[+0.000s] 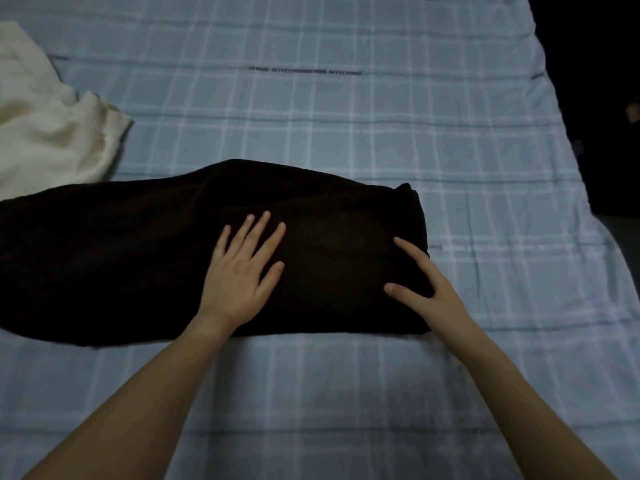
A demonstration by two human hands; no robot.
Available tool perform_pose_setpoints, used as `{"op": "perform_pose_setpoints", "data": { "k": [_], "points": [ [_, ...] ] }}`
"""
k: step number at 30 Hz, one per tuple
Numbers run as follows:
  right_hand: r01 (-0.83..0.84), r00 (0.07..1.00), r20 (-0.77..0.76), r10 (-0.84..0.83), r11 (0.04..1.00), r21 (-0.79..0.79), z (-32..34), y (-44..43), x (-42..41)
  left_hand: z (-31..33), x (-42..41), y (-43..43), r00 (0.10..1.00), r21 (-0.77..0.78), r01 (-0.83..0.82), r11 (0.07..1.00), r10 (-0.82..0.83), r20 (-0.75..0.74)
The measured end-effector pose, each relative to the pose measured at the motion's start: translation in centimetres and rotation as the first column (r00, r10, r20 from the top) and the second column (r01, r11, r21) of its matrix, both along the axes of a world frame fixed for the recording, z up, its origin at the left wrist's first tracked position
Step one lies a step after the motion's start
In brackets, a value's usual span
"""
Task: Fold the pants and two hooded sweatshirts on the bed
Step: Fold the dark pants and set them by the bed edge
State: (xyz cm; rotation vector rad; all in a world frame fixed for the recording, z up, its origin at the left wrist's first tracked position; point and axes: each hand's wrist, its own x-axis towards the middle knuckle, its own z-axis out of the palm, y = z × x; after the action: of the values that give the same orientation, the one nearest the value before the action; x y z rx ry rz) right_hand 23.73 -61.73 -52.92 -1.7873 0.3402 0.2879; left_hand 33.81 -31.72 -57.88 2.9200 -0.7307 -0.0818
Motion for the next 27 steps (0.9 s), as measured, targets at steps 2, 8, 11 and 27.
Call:
{"op": "perform_pose_setpoints", "data": {
  "k": [2,8,11,27],
  "points": [
    [0.04,0.998,0.046,-0.04,0.999,0.012,-0.3,0.3,-0.4,-0.3,0.0,0.0,1.0,-0.006,-0.002,1.0,0.002,0.014],
    [0.173,0.979,0.126,-0.163,0.982,-0.073,0.5,2.3,-0.9,-0.4,0.1,0.2,1.0,-0.006,0.002,1.0,-0.002,0.022],
    [0.183,0.967,0.196,-0.162,0.978,-0.096,2.7,3.1,-0.4,0.2,0.1,0.3,1.0,-0.008,0.002,1.0,-0.002,-0.012],
    [0.071,0.956,0.29,0.04,0.929,-0.363,13.8,14.6,3.4,5.1,2.0,19.9,0.929,-0.152,-0.338,0.929,0.355,0.102]
  ]
}}
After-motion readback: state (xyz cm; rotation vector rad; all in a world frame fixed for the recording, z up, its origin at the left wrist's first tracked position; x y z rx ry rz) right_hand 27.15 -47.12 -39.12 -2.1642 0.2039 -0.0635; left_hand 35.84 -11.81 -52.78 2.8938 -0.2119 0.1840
